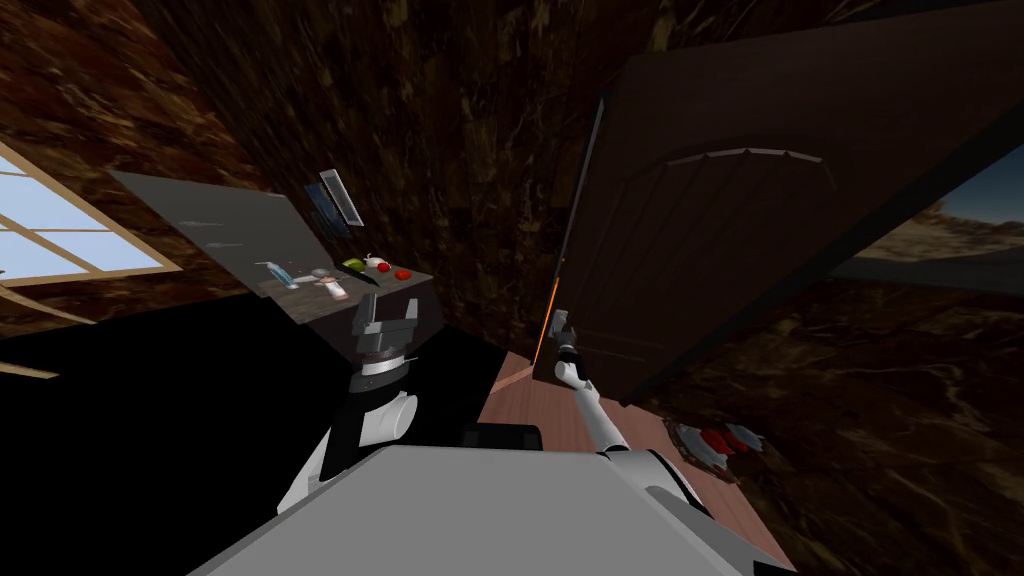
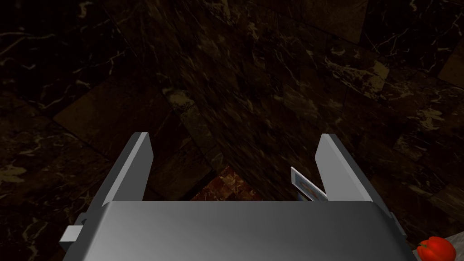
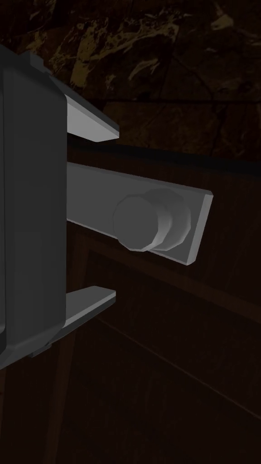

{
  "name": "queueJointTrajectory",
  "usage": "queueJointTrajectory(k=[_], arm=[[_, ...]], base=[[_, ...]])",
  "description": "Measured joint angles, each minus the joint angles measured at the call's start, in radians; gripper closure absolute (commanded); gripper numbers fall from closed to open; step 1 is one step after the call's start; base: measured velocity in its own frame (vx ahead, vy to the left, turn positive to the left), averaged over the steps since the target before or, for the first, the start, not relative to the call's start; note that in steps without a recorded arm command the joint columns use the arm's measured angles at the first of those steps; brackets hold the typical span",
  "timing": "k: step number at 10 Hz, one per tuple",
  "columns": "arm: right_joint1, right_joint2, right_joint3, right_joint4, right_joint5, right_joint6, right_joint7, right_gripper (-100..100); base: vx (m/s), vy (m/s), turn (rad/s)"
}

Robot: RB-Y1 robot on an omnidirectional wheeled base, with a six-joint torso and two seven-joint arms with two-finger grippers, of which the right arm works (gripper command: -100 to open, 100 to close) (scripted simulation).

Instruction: Pull the door open

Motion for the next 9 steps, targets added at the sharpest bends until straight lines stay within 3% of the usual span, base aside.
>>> queueJointTrajectory(k=[4, 6, 9], arm=[[0.008, 0.015, -0.002, -0.021, -0.066, 0.009, -0.103, -100], [0.01, 0.018, -0.003, -0.026, -0.079, 0.011, -0.123, -100], [0.03, -0.039, -0.018, -0.024, -0.093, 0.01, -0.162, -100]], base=[[-0.086, -0.017, 0.045], [0.041, -0.003, 0.096], [0.204, -0.025, 0.14]])
